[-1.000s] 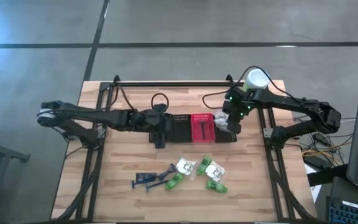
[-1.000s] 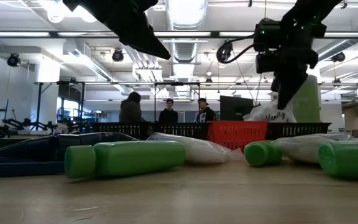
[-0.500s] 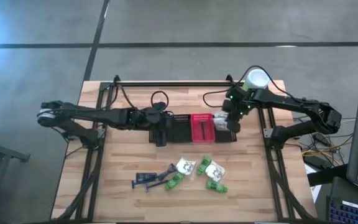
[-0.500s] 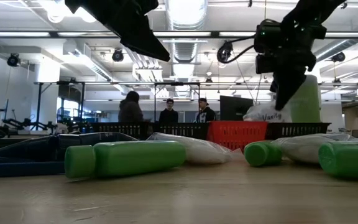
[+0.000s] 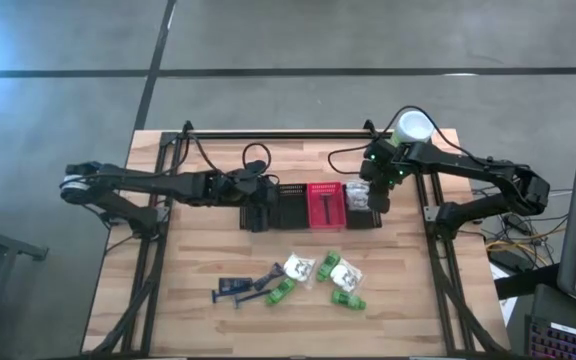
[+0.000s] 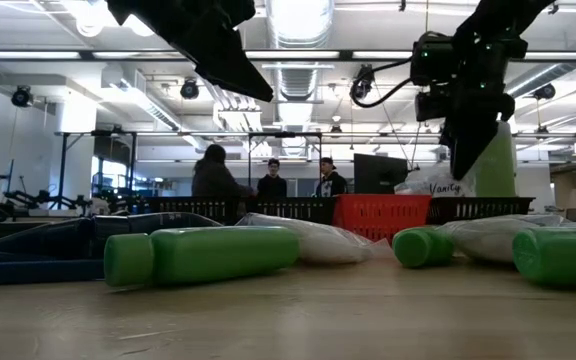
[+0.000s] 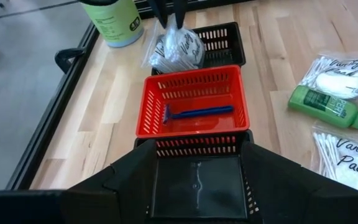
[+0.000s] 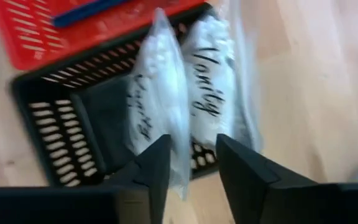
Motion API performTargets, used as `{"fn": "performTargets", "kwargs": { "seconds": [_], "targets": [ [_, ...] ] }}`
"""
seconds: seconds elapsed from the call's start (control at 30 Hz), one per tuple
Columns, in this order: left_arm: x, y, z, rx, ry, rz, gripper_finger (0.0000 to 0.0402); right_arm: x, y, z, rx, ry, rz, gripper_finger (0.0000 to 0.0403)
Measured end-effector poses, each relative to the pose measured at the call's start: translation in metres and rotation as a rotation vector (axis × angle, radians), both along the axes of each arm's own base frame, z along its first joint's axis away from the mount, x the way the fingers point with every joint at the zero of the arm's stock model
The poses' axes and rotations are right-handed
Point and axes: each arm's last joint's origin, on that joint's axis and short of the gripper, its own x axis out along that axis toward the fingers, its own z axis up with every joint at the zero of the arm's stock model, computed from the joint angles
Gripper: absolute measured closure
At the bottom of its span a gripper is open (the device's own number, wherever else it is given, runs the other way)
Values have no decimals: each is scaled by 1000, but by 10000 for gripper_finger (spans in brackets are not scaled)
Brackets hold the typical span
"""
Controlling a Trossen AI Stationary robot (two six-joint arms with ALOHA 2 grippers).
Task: Pick & Place Travel size toiletries
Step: Put the white cotton pack into the right black basket
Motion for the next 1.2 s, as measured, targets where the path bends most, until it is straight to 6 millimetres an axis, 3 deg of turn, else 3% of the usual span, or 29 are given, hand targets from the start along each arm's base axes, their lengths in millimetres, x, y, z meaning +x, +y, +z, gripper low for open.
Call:
{"fn": "performTargets", "kwargs": {
  "seconds": [0.23,0.7,1.0,1.2],
  "targets": [
    [0,0,0,-3,-1,1,161,-3,-1,6,-55,72,-23,214],
    [-2,0,-10,-6,30,2,161,-2,9,50,-46,36,-82,153],
    [-3,0,-11,-7,31,3,161,10,48,51,172,32,-190,151],
    [-3,0,-11,-9,31,0,161,15,84,45,331,84,-393,169]
  ]
}}
